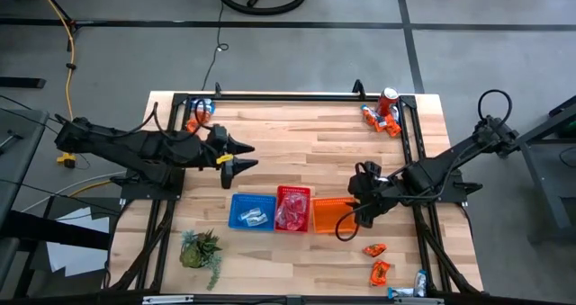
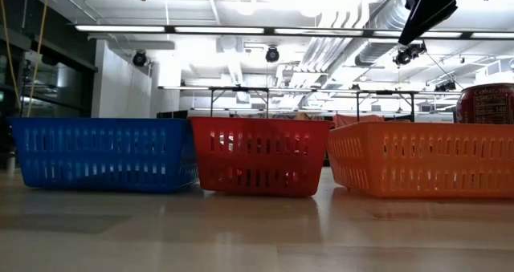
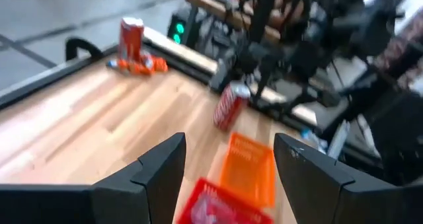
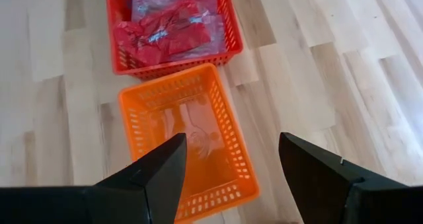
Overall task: Sort candy
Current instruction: Put the white candy pack into the blue bin
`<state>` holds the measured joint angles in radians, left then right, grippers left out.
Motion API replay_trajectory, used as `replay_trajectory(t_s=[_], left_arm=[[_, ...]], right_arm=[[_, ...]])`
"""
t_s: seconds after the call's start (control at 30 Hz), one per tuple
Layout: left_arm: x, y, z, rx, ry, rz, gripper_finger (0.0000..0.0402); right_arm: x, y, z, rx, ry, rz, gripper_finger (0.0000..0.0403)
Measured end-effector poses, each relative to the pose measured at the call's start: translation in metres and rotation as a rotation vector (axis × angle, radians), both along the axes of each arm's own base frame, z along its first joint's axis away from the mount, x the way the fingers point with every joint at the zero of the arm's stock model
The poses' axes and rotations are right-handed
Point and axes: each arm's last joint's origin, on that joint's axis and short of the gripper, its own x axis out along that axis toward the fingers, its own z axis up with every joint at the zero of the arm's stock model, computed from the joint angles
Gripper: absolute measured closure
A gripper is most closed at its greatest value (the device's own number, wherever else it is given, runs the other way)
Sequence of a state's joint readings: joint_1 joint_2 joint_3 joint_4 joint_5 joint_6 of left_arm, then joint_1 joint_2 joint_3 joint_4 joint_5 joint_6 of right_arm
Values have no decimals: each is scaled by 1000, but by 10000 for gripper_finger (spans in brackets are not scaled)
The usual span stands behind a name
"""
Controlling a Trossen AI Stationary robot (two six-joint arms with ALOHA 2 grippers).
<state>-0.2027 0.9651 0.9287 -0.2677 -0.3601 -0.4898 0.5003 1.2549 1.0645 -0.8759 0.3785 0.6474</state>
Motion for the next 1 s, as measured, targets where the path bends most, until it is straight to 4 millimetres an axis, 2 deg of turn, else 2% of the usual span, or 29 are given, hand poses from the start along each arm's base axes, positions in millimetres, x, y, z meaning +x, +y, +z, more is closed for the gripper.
replay_trajectory(t_s=[0.17, 0.33, 0.43, 0.53, 0.63, 0.87, 1.0], left_arm=[[-1, 2, -7, -27, 84, -79, 183], [-2, 2, -10, -71, 113, -180, 183], [-3, 1, -13, -96, 153, -206, 183], [-5, 1, -16, -103, 193, -234, 183], [-7, 0, -20, -86, 236, -279, 183], [-12, -1, -26, 2, 321, -360, 183], [-12, -1, -26, 86, 321, -398, 183]], right_arm=[[4, 6, 3, 122, -21, 52, 167], [8, 15, 6, 368, -7, 77, 167], [8, 27, 6, 525, 42, 76, 167], [5, 49, 1, 665, 132, 93, 167], [-1, 74, -12, 725, 263, 96, 167], [-11, 136, -60, 809, 563, 73, 167], [-20, 157, -91, 801, 784, 1, 167]])
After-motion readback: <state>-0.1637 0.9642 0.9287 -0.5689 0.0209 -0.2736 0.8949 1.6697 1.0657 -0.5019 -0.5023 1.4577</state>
